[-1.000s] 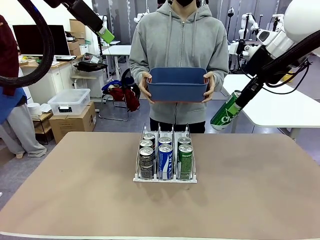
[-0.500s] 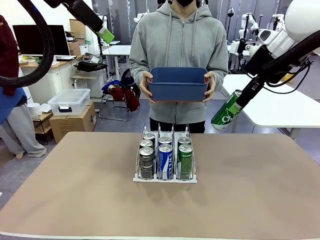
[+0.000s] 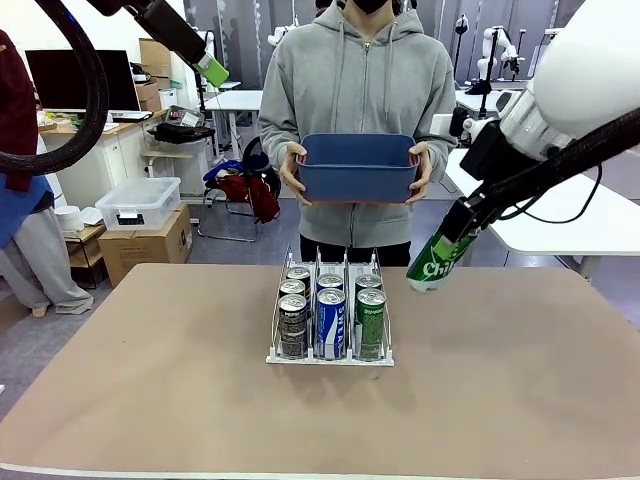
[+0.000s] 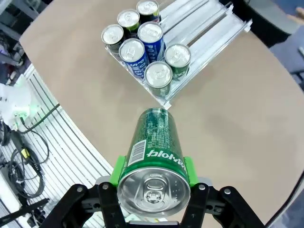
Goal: Fill the beverage cans into the dispenser.
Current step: Place the picked Sprite in the line of the Automatic Can Dispenser with the same cans.
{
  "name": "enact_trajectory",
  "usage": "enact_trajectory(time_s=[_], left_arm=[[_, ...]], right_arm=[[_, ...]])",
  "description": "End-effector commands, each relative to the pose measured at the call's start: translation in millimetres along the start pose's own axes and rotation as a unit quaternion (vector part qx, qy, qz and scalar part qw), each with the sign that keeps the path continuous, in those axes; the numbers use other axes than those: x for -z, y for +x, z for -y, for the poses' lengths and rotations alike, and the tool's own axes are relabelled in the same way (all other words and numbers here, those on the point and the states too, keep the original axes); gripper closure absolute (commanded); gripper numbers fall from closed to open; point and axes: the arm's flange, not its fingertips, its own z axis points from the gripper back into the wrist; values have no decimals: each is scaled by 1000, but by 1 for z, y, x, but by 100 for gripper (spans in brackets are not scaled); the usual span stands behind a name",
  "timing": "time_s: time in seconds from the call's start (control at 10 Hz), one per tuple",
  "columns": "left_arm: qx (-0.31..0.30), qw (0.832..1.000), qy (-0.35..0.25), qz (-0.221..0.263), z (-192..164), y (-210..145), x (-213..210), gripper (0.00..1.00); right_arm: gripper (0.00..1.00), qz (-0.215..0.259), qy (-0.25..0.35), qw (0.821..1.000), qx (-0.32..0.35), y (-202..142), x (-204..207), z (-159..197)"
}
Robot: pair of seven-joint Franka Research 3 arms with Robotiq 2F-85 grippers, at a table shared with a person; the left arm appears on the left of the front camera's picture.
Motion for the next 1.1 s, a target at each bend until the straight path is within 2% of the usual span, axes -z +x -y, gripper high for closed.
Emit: enact_trajectory(time_s=[0.0, 0.3, 0.7, 1.0], left_arm=[[-2, 1000, -2, 0, -2, -2, 0, 4], [-2, 1000, -2, 0, -2, -2, 0, 4], [-2, 1000, -2, 0, -2, -2, 0, 4], [-2, 1000, -2, 0, -2, -2, 0, 4]], right_arm=[[42, 1, -11, 1000, 28, -9, 7, -18], [42, 23, -38, 998, 50, -11, 36, -31], [42, -11, -47, 998, 35, -9, 85, -37], [42, 17, -66, 997, 39, -6, 107, -41]])
